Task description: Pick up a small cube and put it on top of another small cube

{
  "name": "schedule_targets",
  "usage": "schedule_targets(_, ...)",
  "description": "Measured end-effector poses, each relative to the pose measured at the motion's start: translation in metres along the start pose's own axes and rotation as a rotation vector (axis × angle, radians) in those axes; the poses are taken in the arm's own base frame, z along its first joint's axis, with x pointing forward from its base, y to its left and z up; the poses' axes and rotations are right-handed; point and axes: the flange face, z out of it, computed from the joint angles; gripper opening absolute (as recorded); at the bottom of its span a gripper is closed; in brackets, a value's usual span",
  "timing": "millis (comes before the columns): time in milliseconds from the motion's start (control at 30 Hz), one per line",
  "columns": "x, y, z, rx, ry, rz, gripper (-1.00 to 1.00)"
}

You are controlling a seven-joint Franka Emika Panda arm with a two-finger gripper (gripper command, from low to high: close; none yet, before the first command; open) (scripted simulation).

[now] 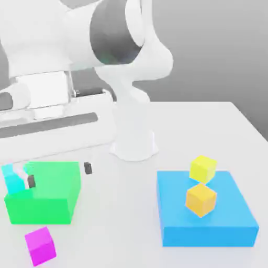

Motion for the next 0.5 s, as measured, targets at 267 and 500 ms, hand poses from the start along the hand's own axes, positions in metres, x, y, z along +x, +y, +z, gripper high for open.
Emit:
schedule_targets(267,-0.030,0.083,0.098,-0.149,-0.145,-0.138,0.00)
schedule_targets(500,-0.043,0.104,0.168,-0.168,-0.162,-0.156,-1.00)
